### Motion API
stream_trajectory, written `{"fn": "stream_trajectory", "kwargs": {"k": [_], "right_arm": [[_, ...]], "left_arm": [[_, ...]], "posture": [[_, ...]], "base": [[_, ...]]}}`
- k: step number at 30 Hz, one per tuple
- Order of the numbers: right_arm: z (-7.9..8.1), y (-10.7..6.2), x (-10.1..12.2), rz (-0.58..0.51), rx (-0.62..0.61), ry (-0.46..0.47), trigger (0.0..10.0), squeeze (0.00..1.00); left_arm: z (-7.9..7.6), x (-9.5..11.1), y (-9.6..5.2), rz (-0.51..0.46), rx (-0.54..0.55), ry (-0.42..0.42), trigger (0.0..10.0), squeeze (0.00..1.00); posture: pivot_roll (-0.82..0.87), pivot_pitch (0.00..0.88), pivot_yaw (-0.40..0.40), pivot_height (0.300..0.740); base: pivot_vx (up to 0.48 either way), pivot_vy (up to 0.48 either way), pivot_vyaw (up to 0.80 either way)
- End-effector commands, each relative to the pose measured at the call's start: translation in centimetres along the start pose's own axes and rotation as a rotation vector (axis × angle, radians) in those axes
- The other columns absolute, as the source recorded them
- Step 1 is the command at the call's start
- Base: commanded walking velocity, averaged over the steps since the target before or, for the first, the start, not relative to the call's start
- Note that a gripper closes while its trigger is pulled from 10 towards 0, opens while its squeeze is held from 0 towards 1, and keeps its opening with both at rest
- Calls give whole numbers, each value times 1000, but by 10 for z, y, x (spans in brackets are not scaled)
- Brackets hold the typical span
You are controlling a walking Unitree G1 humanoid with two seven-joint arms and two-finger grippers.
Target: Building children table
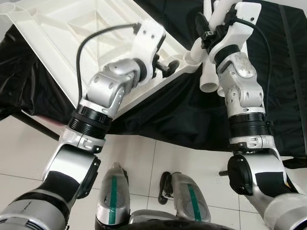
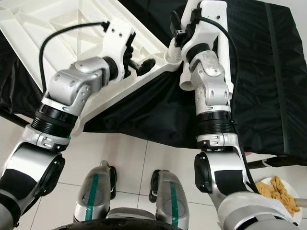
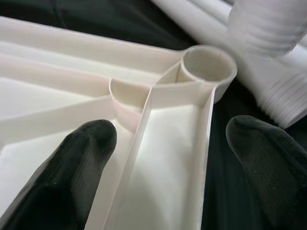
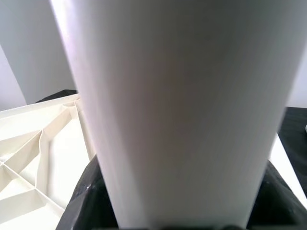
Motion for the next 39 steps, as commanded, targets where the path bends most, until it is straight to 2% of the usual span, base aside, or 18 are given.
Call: {"fn": "stream_trajectory", "kwargs": {"k": [1, 7, 16, 29, 30, 31, 39], "right_arm": [[-3, 2, 6, -28, -6, 0, 10000, 0], [-5, 2, 6, -31, -12, -3, 10000, 0], [-12, 2, 7, -36, -33, -13, 10000, 0], [-17, 2, 7, -38, -48, -17, 10000, 0], [-17, 1, 8, -39, -50, -18, 10000, 0], [-18, 1, 8, -39, -52, -18, 10000, 0], [-23, 0, 8, -34, -63, -22, 10000, 0]], "left_arm": [[-1, -7, 4, 19, 13, 25, 10000, 0], [-3, -16, 8, 44, 12, 36, 10000, 0], [-6, -33, 14, 117, 11, 97, 10000, 0], [-6, -46, 17, 169, 12, 135, 10000, 0], [-6, -46, 17, 167, 4, 134, 4000, 0], [-7, -47, 17, 161, -16, 122, 0, 0], [-21, -53, 11, 183, -126, 168, 0, 0]], "posture": [[119, 8, -41, 740], [116, 8, -38, 740], [114, 12, -32, 740], [108, 19, -27, 740], [107, 21, -27, 740], [106, 28, -29, 740], [104, 41, -28, 740]], "base": [[0, 0, 0], [0, 0, 0], [0, 0, 0], [0, 0, 0], [0, 0, 0], [0, 0, 0], [0, 0, 0]]}}
Point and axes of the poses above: a point about 5 cm out from each wrist's last joint towards the gripper, its own y axis pointing out of the wrist towards the gripper, its own x axis along the axis of the wrist's last joint, z = x × y, the point moved 4 cm from there along y, pointing out of the wrist towards the gripper, and after that the axes turned 11 degrees about -y, right-handed, at the moved point
